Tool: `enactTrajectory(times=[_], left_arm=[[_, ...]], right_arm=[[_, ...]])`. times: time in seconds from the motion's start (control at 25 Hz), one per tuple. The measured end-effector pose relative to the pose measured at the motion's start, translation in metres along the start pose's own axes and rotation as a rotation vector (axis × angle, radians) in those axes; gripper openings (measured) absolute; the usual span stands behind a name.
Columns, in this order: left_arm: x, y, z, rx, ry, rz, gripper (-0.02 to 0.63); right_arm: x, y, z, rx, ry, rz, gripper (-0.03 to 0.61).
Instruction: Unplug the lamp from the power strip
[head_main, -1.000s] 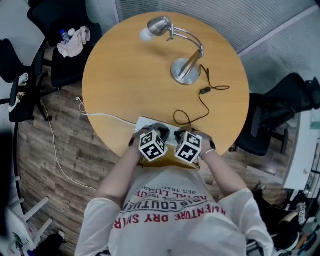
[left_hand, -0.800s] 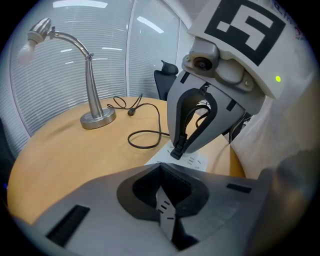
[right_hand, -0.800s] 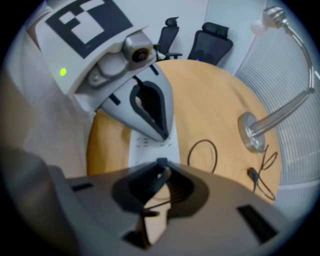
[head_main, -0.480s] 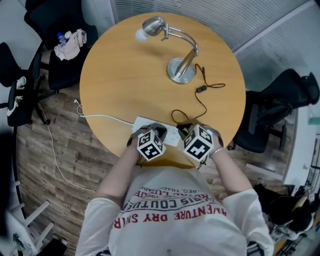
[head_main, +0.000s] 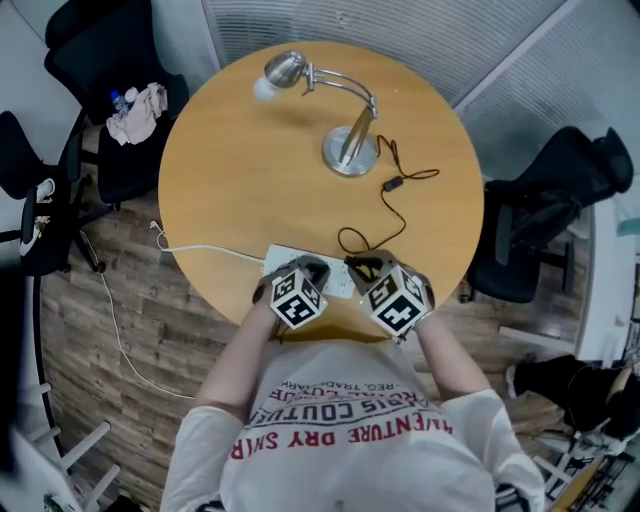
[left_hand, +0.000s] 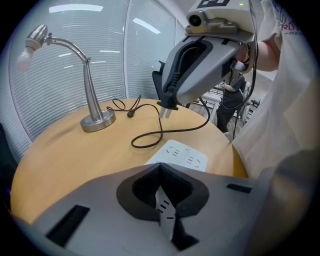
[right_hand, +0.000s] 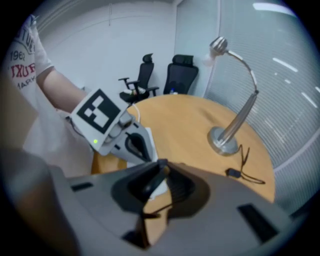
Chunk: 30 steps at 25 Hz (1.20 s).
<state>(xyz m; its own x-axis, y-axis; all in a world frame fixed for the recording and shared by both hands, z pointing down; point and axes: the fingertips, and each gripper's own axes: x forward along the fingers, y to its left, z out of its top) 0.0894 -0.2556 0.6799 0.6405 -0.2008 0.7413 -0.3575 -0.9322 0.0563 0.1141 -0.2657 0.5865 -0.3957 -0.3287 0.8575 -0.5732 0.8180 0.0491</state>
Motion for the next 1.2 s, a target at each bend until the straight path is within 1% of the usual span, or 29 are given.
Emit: enactTrajectory(times=[0.12,0.24,0.32,0.44,0.56,0.64,0.72,0.8,0.84,0.92,1.04,1.08,1.12,1.2], left_arm=[[0.0,0.001,0.001,-0.01,0.003,0.007,0.028],[-0.008,0.007,0.003,-0.016,-0.004,0.042,0.028],[-0.018,0.013,0.012,-0.03,-0.046,0.065,0.028],[-0.04,0.021,0.034,-0.08,-0.136,0.084,0.028],[-0.068,0.033,0.061,-0.07,-0.227,0.137,0.028],[-0.089,0.045,0.081,-0.056,-0.291,0.196,0.028],[-0.116,0.059,0.103,-0.067,-0.372,0.28,0.028],[-0.146,0.073,0.123,-0.082,-0.462,0.368,0.028],[-0.16,0.077,0.13,-0.087,-0.503,0.395,0.028],[-0.184,0.077,0.142,-0.094,-0.579,0.41,0.028],[-0.212,0.07,0.156,-0.141,-0.706,0.379,0.028],[-0.218,0.069,0.158,-0.158,-0.737,0.369,0.028],[-0.221,0.067,0.158,-0.166,-0.752,0.364,0.028],[-0.224,0.067,0.154,-0.166,-0.753,0.368,0.028]], right_arm=[[-0.007,-0.013,0.01,0.055,-0.12,-0.099,0.072],[-0.016,-0.019,0.021,0.124,-0.219,-0.144,0.072],[-0.026,-0.025,0.029,0.175,-0.289,-0.17,0.072],[-0.047,-0.036,0.039,0.229,-0.4,-0.252,0.072],[-0.066,-0.043,0.045,0.263,-0.484,-0.319,0.072],[-0.074,-0.044,0.049,0.286,-0.531,-0.326,0.074],[-0.082,-0.045,0.054,0.294,-0.569,-0.326,0.072],[-0.09,-0.045,0.058,0.284,-0.599,-0.34,0.074],[-0.094,-0.044,0.061,0.274,-0.613,-0.352,0.074],[-0.103,-0.044,0.066,0.259,-0.644,-0.368,0.074],[-0.115,-0.042,0.074,0.246,-0.697,-0.37,0.074],[-0.118,-0.042,0.076,0.241,-0.715,-0.371,0.074],[-0.121,-0.041,0.078,0.236,-0.731,-0.373,0.074],[-0.125,-0.041,0.078,0.229,-0.744,-0.383,0.074]])
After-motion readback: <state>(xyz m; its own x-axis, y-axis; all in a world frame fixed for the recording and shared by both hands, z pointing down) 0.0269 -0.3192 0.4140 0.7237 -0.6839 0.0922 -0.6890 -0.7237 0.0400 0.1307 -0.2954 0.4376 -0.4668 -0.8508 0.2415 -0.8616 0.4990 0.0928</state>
